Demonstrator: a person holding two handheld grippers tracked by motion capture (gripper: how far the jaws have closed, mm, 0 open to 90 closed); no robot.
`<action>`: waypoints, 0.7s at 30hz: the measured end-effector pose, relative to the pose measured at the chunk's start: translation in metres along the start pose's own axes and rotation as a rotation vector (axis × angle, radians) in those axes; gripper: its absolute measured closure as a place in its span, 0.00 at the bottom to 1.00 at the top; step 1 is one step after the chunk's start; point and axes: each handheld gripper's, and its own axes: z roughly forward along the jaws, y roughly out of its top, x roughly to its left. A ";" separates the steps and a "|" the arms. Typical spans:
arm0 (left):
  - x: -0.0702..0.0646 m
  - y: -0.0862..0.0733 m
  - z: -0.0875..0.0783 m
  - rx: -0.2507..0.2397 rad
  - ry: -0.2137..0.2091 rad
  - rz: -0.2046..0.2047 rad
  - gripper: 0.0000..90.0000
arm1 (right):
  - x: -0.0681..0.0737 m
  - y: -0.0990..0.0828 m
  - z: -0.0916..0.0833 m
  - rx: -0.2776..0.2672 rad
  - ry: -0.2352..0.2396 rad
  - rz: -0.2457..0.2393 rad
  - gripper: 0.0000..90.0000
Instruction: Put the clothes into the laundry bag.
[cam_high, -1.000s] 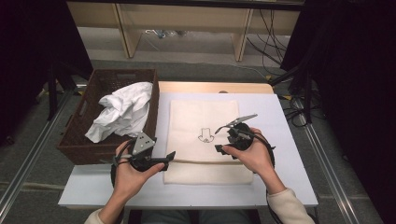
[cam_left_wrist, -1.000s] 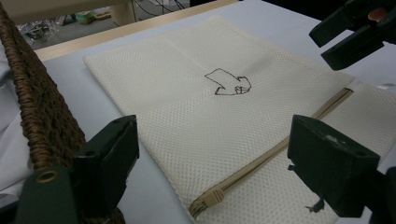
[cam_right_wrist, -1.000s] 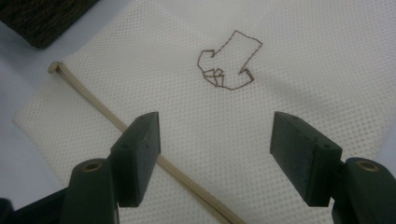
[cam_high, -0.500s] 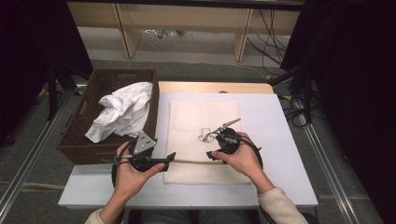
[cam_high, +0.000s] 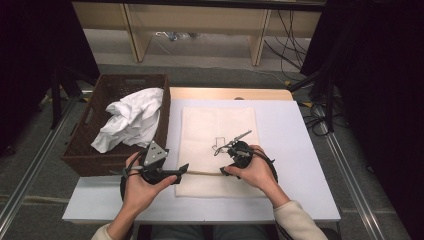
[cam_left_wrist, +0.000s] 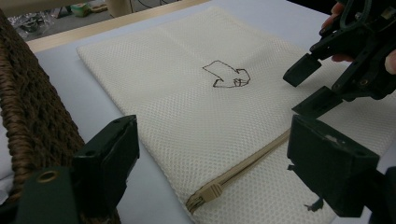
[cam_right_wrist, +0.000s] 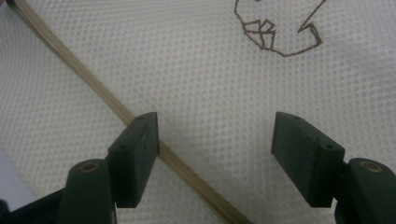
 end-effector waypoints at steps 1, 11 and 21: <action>0.001 0.000 0.000 0.000 0.000 0.011 0.19 | 0.001 0.000 0.000 0.010 -0.001 0.002 0.37; -0.001 0.000 0.001 -0.002 -0.001 -0.010 0.19 | 0.002 -0.001 0.006 0.011 -0.010 -0.020 0.36; -0.001 -0.001 0.001 -0.001 0.001 -0.004 0.19 | 0.003 -0.001 0.008 0.025 -0.007 -0.052 0.36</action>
